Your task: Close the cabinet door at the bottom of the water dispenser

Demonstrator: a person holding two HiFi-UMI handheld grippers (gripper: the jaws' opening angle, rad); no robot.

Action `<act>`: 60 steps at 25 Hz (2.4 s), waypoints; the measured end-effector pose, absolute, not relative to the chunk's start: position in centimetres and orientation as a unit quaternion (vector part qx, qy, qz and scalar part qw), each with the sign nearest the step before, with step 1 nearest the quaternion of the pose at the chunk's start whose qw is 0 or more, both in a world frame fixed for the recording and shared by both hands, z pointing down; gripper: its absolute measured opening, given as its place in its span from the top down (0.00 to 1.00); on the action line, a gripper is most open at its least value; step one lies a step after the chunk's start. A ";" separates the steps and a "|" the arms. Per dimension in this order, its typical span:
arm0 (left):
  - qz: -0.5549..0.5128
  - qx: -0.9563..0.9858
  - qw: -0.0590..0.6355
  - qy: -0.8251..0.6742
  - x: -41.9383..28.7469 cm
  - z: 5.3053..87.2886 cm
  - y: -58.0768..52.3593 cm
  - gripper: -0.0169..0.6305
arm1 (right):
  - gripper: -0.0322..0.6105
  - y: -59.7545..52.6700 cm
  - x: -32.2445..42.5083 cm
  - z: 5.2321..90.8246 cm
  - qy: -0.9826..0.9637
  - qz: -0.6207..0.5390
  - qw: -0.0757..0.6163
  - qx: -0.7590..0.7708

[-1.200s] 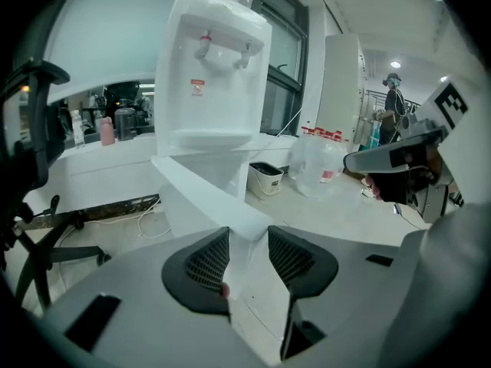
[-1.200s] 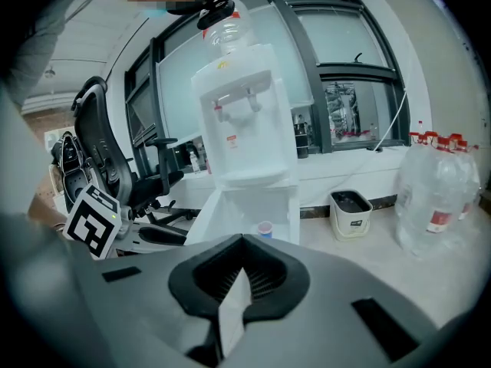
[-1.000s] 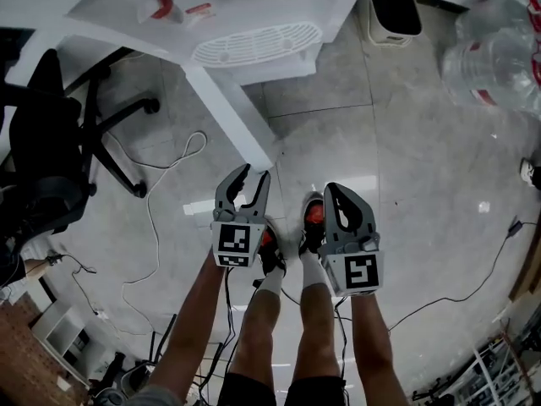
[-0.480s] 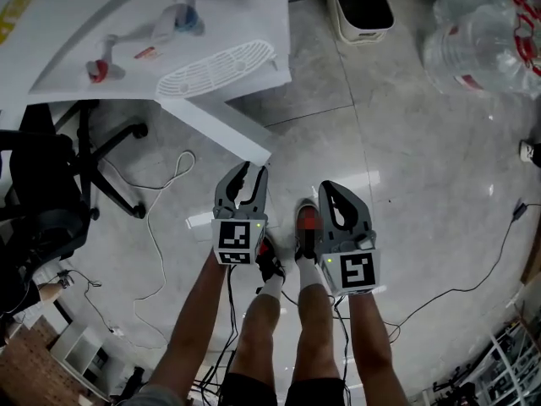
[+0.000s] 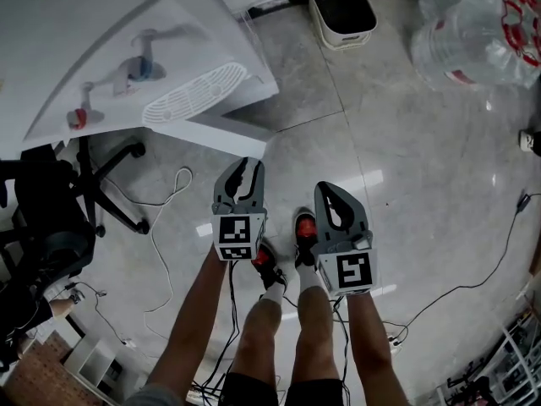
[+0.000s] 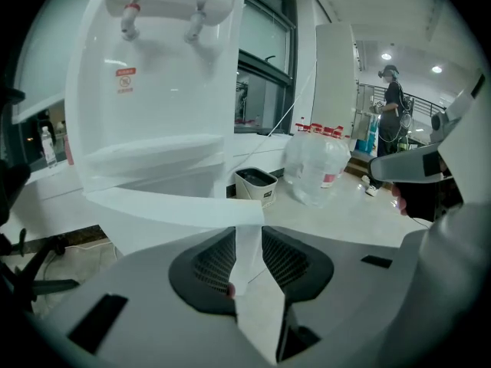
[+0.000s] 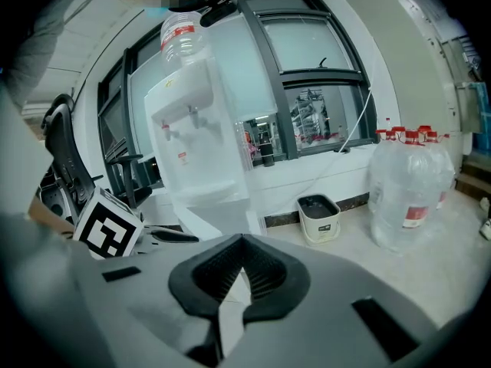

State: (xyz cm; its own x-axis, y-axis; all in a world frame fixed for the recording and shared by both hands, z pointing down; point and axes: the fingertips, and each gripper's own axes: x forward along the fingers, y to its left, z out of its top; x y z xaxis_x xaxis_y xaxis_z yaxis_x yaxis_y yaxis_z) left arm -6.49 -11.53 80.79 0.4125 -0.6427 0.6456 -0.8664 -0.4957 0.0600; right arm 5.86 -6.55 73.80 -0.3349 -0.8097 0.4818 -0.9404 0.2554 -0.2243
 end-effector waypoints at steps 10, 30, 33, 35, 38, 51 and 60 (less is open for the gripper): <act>0.284 0.821 0.182 -0.460 -4.4 80.8 -15.3 0.79 | 0.92 -9.3 8.5 74.1 -0.772 0.239 0.119 0.577; 0.277 0.810 0.153 -0.494 -2.4 81.2 -24.2 0.79 | 0.92 -13.6 13.5 75.3 -0.755 0.235 0.108 0.602; 0.278 0.809 0.148 -0.496 -2.5 81.3 -25.0 0.79 | 0.92 -14.1 13.5 75.3 -0.755 0.233 0.107 0.603; 0.279 0.809 0.145 -0.497 -2.5 81.3 -25.5 0.79 | 0.92 -14.3 13.6 75.3 -0.756 0.233 0.109 0.602; 0.277 0.809 0.141 -0.499 -2.6 81.4 -26.1 0.79 | 0.92 -14.5 13.7 75.4 -0.755 0.238 0.116 0.600; 0.274 0.815 0.150 -0.488 -1.4 79.1 -24.6 0.79 | 0.92 -14.2 14.4 72.8 -0.750 0.225 0.112 0.612; 0.237 0.829 0.143 -0.486 0.0 68.7 -22.4 0.79 | 0.92 -14.2 14.5 63.7 -0.761 0.203 0.115 0.606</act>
